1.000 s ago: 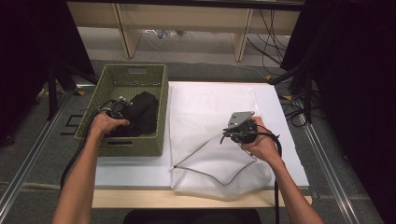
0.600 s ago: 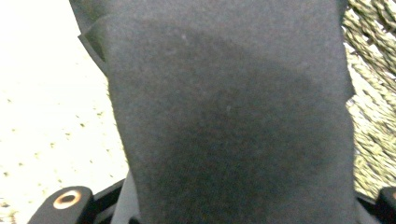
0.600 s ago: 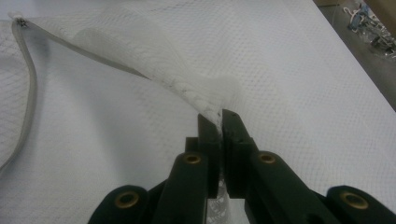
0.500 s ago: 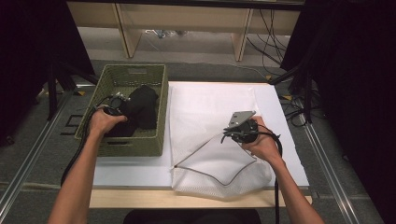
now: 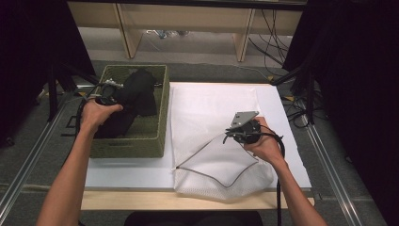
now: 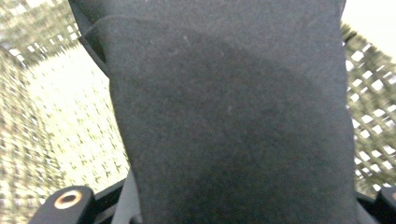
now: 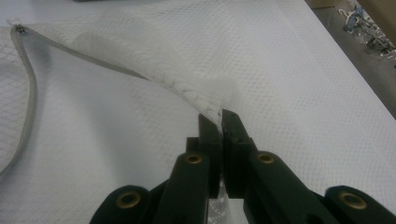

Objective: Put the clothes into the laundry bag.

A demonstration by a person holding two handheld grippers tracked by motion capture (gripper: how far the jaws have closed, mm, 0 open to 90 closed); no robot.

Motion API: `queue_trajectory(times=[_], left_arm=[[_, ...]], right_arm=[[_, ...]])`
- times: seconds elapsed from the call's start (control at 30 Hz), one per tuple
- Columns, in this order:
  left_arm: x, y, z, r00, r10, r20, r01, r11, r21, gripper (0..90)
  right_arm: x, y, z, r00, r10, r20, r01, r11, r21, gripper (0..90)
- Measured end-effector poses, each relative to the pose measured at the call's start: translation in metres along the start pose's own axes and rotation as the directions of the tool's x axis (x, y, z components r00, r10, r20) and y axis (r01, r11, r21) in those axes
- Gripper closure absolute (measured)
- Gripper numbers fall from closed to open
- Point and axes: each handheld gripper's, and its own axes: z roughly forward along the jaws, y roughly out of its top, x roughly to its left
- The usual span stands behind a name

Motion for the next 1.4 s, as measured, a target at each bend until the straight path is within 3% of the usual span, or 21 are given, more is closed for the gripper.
queue_trajectory(times=[0.1,0.17,0.3,0.33,0.4,0.47,0.53,0.6,0.67,0.7,0.83,0.87,0.97,1.0,1.03,1.07,1.1,1.17,1.23,1.3,1.4], left_arm=[[-0.003,0.007,-0.012,0.9999,-0.005,0.01,0.005,0.9998,-0.019,62.8],[-0.005,0.011,-0.02,0.9999,0.011,0.009,-0.011,0.9999,-0.005,62.8],[-0.009,0.014,-0.03,0.9998,0.007,0.019,-0.007,0.9999,-0.009,62.8],[-0.013,0.017,-0.039,0.9992,0.034,0.022,-0.034,0.9994,-0.002,62.8],[-0.019,0.018,-0.048,0.9981,0.05,0.036,-0.05,0.9987,-0.01,62.7],[-0.024,0.019,-0.055,0.9977,0.051,0.044,-0.05,0.9986,-0.017,62.7],[-0.037,0.021,-0.072,0.9937,0.091,0.066,-0.09,0.9958,-0.017,62.7],[-0.04,0.021,-0.077,0.9921,0.1,0.076,-0.099,0.9949,-0.016,62.7],[-0.051,0.02,-0.089,0.9869,0.116,0.112,-0.113,0.9932,-0.028,62.7],[-0.06,0.018,-0.097,0.9813,0.133,0.139,-0.13,0.991,-0.031,62.7],[-0.086,0.008,-0.112,0.9663,0.182,0.182,-0.181,0.9832,-0.018,62.5],[-0.086,0.008,-0.112,0.9663,0.182,0.182,-0.181,0.9832,-0.018,62.5],[-0.111,-0.004,-0.123,0.9471,0.237,0.217,-0.234,0.9715,-0.037,62.5],[-0.119,-0.008,-0.126,0.9398,0.266,0.215,-0.263,0.964,-0.043,62.5],[-0.119,-0.008,-0.126,0.9398,0.266,0.215,-0.263,0.964,-0.043,62.6],[-0.128,-0.013,-0.13,0.9319,0.287,0.222,-0.286,0.9575,-0.038,62.5],[-0.134,-0.017,-0.133,0.9275,0.292,0.234,-0.29,0.956,-0.04,62.5],[-0.138,-0.02,-0.135,0.9253,0.298,0.234,-0.296,0.9541,-0.048,62.5],[-0.147,-0.028,-0.14,0.9124,0.323,0.251,-0.322,0.9456,-0.048,62.5],[-0.153,-0.034,-0.14,0.9078,0.335,0.252,-0.33,0.9419,-0.065,62.4],[-0.159,-0.04,-0.141,0.9037,0.33,0.273,-0.325,0.9435,-0.065,62.4]], right_arm=[[0.001,0.0,-0.001,0.9996,0.029,0.003,-0.029,1.0,0.0,88.9],[-0.001,0.0,-0.001,1.0,0.007,-0.006,-0.007,1.0,0.002,88.9],[0.0,-0.001,0.0,1.0,0.01,0.002,-0.01,1.0,-0.005,88.9],[-0.001,-0.001,-0.001,1.0,0.004,0.001,-0.004,1.0,-0.002,88.9],[0.0,-0.001,-0.002,0.9996,0.027,0.003,-0.027,1.0,0.003,88.9],[-0.001,-0.001,-0.001,1.0,0.003,0.001,-0.003,1.0,-0.004,88.9],[-0.002,-0.001,-0.002,1.0,0.008,-0.001,-0.008,1.0,-0.002,89.2],[-0.002,-0.001,-0.002,1.0,0.005,0.008,-0.005,1.0,-0.006,89.3],[-0.002,0.0,-0.002,0.9999,0.01,0.01,-0.01,1.0,-0.008,89.3],[-0.002,0.0,-0.002,0.9999,0.006,0.009,-0.006,1.0,-0.011,89.3],[-0.002,0.0,-0.005,0.9994,0.032,0.011,-0.032,0.999,-0.014,89.3],[-0.002,0.0,-0.005,0.9994,0.032,0.011,-0.032,0.999,-0.014,89.3],[-0.006,-0.001,-0.006,0.9998,0.017,0.004,-0.017,1.0,-0.019,89.3],[-0.007,-0.001,-0.005,0.9999,0.004,0.013,-0.003,1.0,-0.017,89.3],[-0.007,-0.001,-0.005,0.9999,0.004,0.013,-0.003,1.0,-0.017,89.3],[-0.006,-0.001,-0.006,0.9994,0.027,0.021,-0.027,0.999,-0.018,89.3],[-0.007,-0.001,-0.005,0.9998,0.009,0.015,-0.009,1.0,-0.026,89.3],[-0.005,-0.001,-0.006,0.9993,0.036,0.013,-0.036,0.999,-0.027,89.3],[-0.005,-0.001,-0.006,0.9992,0.038,0.014,-0.038,0.999,-0.024,89.3],[-0.007,-0.001,-0.005,0.9997,0.008,0.021,-0.008,1.0,-0.027,89.3],[-0.006,-0.001,-0.006,0.9997,0.018,0.018,-0.018,1.0,-0.013,89.3]])
